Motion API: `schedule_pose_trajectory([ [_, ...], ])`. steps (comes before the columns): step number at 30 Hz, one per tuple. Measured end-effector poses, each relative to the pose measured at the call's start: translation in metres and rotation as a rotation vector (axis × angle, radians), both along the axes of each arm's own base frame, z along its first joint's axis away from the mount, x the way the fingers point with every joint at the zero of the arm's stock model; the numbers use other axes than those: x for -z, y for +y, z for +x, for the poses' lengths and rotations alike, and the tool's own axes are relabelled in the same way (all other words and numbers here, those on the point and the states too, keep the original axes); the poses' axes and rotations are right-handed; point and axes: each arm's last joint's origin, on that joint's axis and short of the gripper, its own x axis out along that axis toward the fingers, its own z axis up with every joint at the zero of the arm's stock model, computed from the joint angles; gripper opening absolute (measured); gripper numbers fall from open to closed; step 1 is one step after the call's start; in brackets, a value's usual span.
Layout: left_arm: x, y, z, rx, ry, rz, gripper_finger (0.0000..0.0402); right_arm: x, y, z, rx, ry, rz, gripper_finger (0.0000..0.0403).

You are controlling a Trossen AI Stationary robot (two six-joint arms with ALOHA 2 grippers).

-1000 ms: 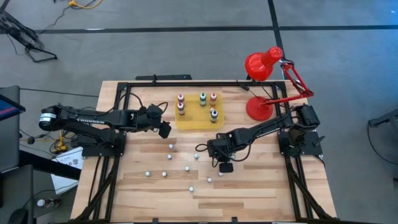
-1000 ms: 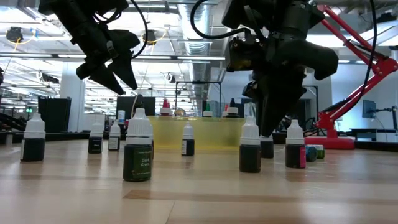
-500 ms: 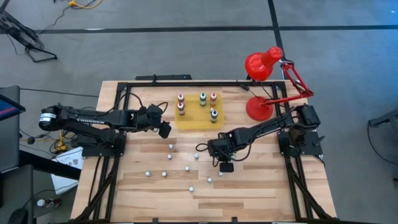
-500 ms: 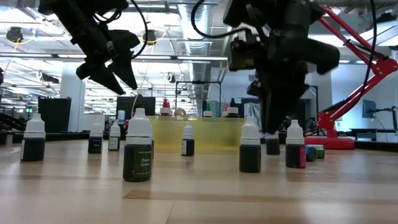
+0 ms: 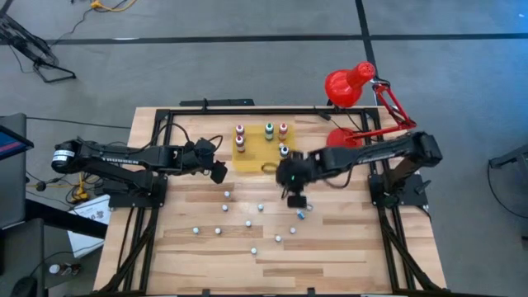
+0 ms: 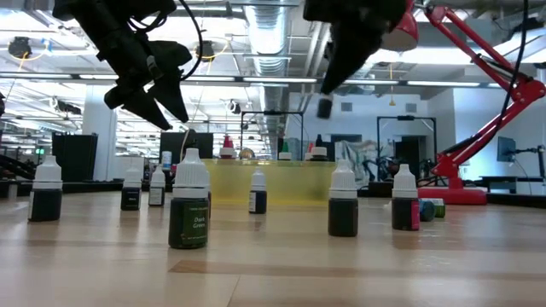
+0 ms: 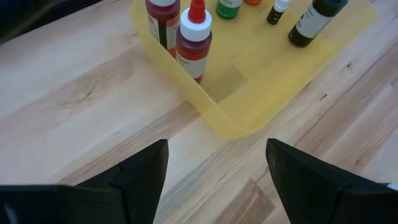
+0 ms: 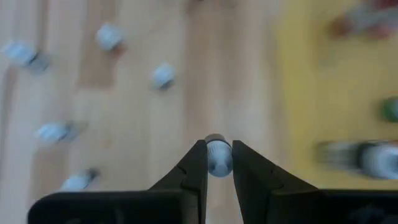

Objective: Pick & Place food coloring
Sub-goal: Put the small white food coloring in the bin

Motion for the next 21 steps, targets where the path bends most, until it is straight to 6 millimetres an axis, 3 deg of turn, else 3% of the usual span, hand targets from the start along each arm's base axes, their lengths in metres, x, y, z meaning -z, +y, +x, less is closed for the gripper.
schedule_pose_trajectory([
  [5,0.0,0.0,0.0,0.0,0.001,0.0,0.0263,-0.003,-0.043,-0.004,0.149,0.012,-0.065,0.005],
  [12,0.0,0.0,0.0,0.0,0.003,0.0,0.0263,0.028,-0.096,0.003,0.274,0.128,-0.062,0.005],
  [16,0.0,0.0,-0.001,0.0,0.008,0.0,0.0263,0.041,-0.111,0.006,0.305,0.168,-0.05,0.005],
  [21,0.0,0.0,-0.001,0.004,0.01,0.003,0.0263,0.056,-0.116,0.009,0.299,0.21,-0.021,0.005],
])
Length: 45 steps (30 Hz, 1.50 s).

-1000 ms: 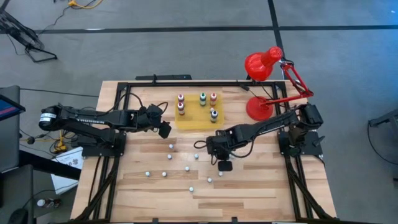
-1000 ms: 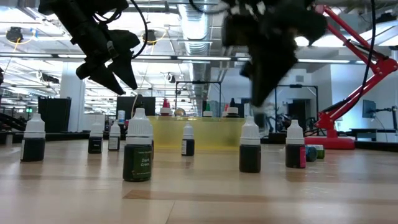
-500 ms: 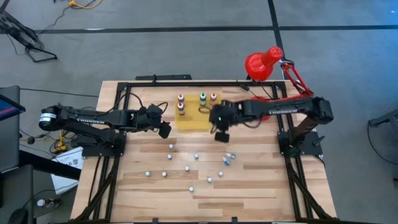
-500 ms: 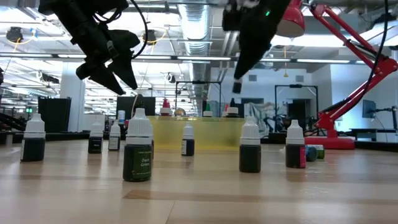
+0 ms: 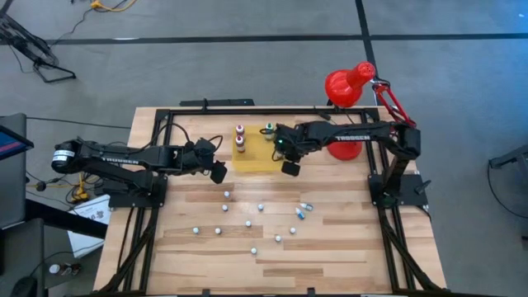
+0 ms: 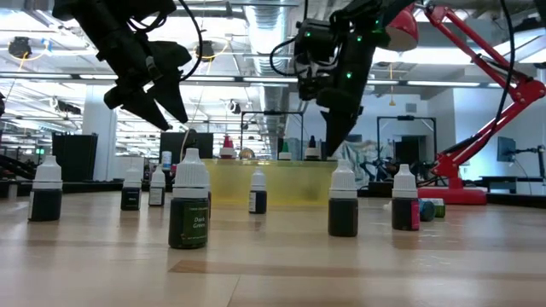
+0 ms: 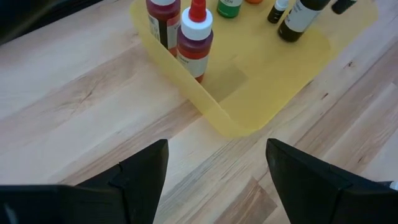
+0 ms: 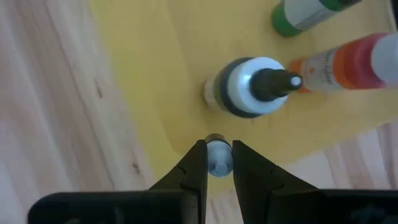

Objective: Pick & Place food coloring
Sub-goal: Put the small white food coloring in the bin

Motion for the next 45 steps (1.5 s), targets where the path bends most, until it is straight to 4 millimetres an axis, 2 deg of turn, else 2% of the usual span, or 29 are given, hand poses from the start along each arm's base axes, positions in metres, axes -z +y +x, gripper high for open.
schedule_pose_trajectory([
  [6,0.0,0.0,0.0,0.002,0.004,0.002,0.0263,0.016,0.0,0.01,-0.02,0.008,0.0,0.005],
  [12,0.0,0.0,0.0,0.007,0.004,-0.005,0.0263,0.025,0.003,0.012,-0.037,0.039,0.018,0.005],
  [28,0.0,-0.001,0.0,0.014,0.003,-0.013,0.0263,0.024,0.005,0.015,-0.009,0.003,0.041,0.005],
  [36,0.0,-0.001,0.0,0.014,0.003,-0.013,0.0263,0.036,0.008,0.009,0.002,0.013,0.055,0.005],
  [45,0.0,-0.001,0.0,0.012,0.002,-0.014,0.0263,0.036,0.008,0.012,0.0,-0.013,0.052,0.0053],
])
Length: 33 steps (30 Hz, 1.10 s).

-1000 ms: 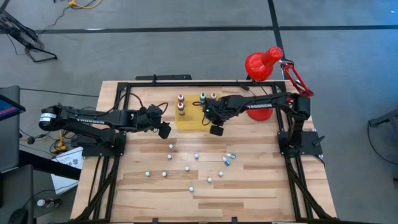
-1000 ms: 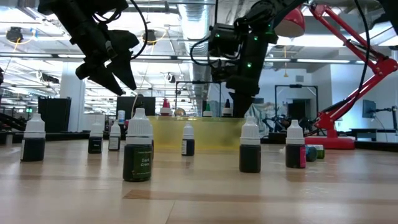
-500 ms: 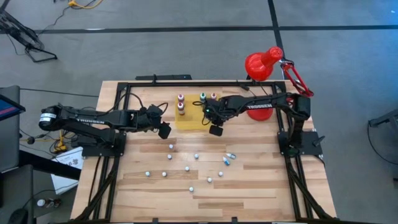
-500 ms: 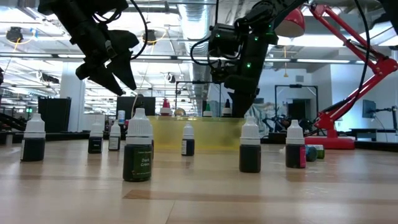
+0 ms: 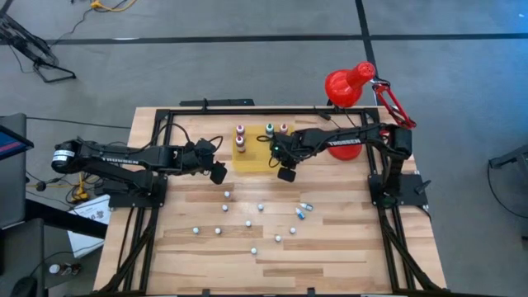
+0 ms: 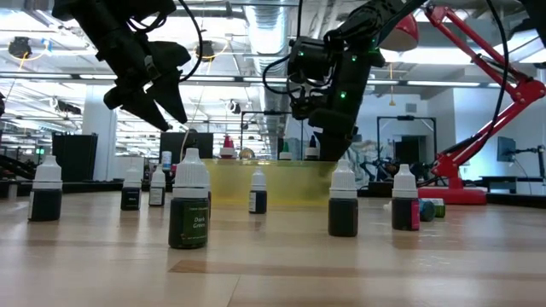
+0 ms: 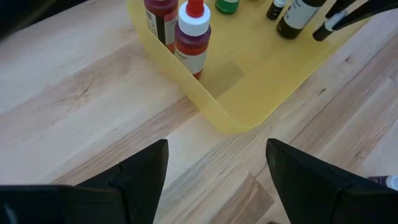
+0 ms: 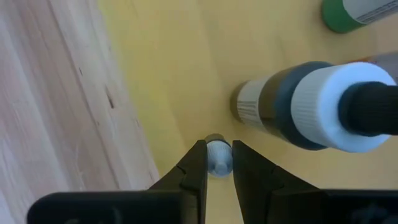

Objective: Pick & Place food coloring
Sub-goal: Put the small white food coloring in the bin

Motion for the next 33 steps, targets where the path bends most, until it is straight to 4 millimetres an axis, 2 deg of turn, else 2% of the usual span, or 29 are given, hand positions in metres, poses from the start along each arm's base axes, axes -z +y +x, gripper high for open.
schedule_pose_trajectory([
  [21,0.0,0.0,0.0,-0.005,-0.003,-0.003,0.0263,-0.002,0.0,0.0,0.0,0.008,0.002,0.0142],
  [26,0.0,0.0,0.0,-0.004,-0.003,-0.003,0.0263,-0.027,-0.002,0.001,0.003,0.044,0.01,0.0141],
  [33,0.0,-0.002,0.001,0.093,0.019,-0.006,0.0263,-0.077,0.0,-0.006,-0.023,0.074,0.009,0.0129],
])
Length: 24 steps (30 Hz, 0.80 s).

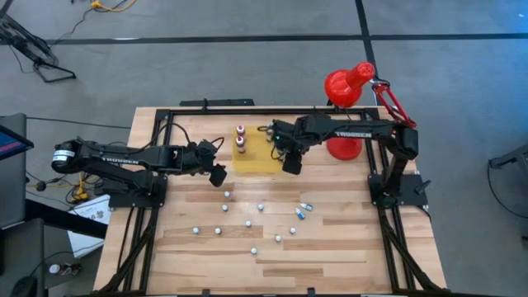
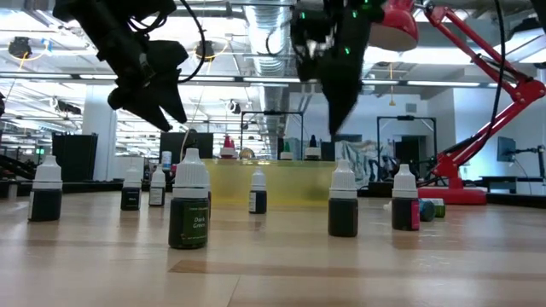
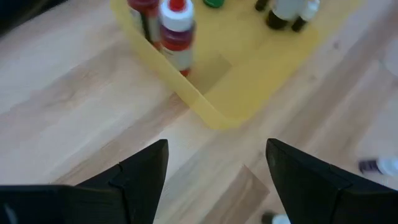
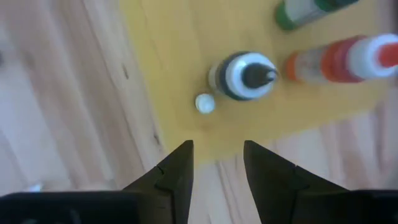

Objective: Pick & Place food coloring
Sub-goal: Put the small white food coloring in the bin

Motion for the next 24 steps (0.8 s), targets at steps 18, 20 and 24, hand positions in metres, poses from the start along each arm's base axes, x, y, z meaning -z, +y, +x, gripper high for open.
schedule_pose_trajectory([
  [18,0.007,-0.061,-0.015,0.29,0.186,-0.837,0.0263,-0.123,0.046,-0.091,0.015,-0.307,-0.02,0.0123],
  [20,0.011,-0.068,-0.024,0.185,0.283,-0.842,0.0263,-0.13,0.053,-0.099,0.009,-0.334,-0.029,0.0123],
  [24,0.016,-0.078,-0.035,0.041,0.374,-0.801,0.0263,-0.134,0.065,-0.111,-0.014,-0.357,-0.082,0.0123],
])
